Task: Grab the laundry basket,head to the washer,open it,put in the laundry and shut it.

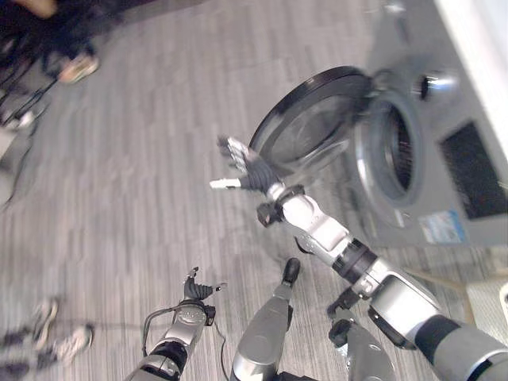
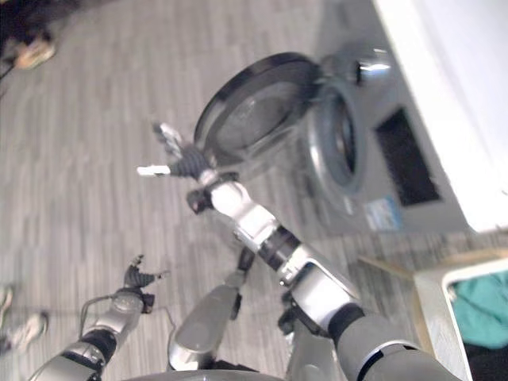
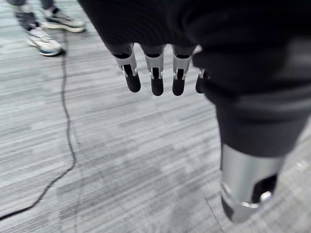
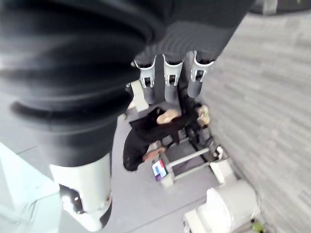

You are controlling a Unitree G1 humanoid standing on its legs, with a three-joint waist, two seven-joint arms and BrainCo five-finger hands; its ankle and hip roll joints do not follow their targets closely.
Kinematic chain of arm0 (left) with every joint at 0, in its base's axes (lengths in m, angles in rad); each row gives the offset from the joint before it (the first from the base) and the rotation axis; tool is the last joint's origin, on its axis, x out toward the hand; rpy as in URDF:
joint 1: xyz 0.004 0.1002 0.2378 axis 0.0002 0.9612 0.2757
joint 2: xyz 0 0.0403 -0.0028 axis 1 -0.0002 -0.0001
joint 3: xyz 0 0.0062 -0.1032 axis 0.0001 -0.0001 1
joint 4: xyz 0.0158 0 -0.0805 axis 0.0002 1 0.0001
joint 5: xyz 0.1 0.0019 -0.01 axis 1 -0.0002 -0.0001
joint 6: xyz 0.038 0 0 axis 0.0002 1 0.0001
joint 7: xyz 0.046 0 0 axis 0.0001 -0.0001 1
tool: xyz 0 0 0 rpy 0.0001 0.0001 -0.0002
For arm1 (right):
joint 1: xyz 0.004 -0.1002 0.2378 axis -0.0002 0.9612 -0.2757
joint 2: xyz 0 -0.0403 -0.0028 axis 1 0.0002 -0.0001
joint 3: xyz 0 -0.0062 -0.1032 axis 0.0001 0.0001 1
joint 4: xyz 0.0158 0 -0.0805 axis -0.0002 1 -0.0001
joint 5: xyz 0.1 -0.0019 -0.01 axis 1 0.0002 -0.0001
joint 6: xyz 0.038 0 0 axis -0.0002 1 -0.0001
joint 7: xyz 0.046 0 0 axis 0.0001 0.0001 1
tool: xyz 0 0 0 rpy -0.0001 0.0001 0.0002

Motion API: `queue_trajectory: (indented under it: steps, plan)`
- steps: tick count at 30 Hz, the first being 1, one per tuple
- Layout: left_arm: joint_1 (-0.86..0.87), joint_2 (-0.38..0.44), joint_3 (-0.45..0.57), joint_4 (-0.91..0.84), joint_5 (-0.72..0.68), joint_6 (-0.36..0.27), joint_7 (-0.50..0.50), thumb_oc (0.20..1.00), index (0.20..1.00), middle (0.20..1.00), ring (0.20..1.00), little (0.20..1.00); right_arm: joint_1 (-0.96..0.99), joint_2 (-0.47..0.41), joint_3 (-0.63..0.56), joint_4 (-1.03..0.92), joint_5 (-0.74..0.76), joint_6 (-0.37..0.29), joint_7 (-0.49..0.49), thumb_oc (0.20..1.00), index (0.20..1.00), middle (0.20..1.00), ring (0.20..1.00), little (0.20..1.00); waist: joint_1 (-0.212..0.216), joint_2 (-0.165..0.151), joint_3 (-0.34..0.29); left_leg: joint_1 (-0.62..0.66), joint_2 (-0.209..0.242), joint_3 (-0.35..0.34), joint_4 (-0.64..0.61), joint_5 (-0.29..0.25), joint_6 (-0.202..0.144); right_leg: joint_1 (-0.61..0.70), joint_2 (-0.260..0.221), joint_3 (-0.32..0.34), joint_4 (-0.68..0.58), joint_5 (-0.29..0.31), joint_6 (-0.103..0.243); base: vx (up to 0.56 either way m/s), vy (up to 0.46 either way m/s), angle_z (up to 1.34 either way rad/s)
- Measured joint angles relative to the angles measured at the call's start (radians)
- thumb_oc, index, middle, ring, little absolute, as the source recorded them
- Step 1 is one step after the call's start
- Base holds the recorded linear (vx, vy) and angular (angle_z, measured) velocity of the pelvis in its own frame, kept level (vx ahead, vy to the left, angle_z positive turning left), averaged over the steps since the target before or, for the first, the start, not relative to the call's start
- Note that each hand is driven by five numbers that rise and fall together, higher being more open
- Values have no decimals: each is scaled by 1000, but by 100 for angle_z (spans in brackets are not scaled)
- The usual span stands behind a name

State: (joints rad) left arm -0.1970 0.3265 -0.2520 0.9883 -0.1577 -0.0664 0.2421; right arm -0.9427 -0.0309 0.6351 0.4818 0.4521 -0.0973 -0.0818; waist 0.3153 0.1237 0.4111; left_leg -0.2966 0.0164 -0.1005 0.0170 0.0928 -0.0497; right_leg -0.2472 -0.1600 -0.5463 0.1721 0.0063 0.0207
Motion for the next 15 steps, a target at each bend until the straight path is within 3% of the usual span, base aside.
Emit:
queue_trajectory:
  steps: [3, 6, 8, 12, 13, 15]
  plan:
    - [79, 45, 34, -5, 0, 4, 0, 1000, 1000, 1000, 1000, 1000, 29, -71, -63, 53, -1, 0, -9, 1000, 1000, 1000, 1000, 1000, 1, -2, -1, 0, -30, 13, 4, 8, 3, -18, -55, 44, 83, -62, 35, 2, -3, 58]
    - [123, 57, 35, -11, 1, 23, -1, 1000, 1000, 1000, 1000, 1000, 175, -207, -147, 130, -1, 42, -51, 1000, 1000, 1000, 1000, 1000, -15, -13, -4, -2, -47, 83, 7, 20, 20, -44, -74, 116, 71, -39, 63, -24, 18, -41]
    - [117, 62, 35, -68, 2, 25, -1, 1000, 1000, 1000, 1000, 1000, 240, -234, -150, 103, -3, 49, -50, 1000, 1000, 1000, 1000, 1000, -69, -27, -4, 1, -42, 106, 9, 20, 20, -46, -64, 130, 40, -21, 71, -40, 53, -46]
    - [100, 70, 35, -222, 4, 17, -3, 1000, 1000, 1000, 1000, 1000, 406, -274, -91, -39, -86, 54, -35, 1000, 1000, 1000, 1000, 1000, -115, -73, -3, 18, -26, 176, 9, 19, 21, -48, -42, 200, 4, 19, 66, -55, 47, -61]
    - [35, 69, 0, -314, 9, 31, 0, 1000, 1000, 1000, 1000, 1000, 533, -289, -88, -116, -169, 52, -9, 1000, 1000, 1000, 1000, 1000, -184, -96, -2, 29, -24, 204, 15, 19, 21, -59, -30, 222, -7, 38, 64, -63, 57, -65]
    - [-36, 71, -18, -357, 20, 15, -1, 1000, 1000, 1000, 1000, 1000, 629, -308, -76, -153, -220, 52, 8, 1000, 1000, 1000, 1000, 1000, -211, -120, 0, 29, -13, 236, 17, 5, 36, -85, -23, 256, -7, 49, 64, -76, 77, -82]
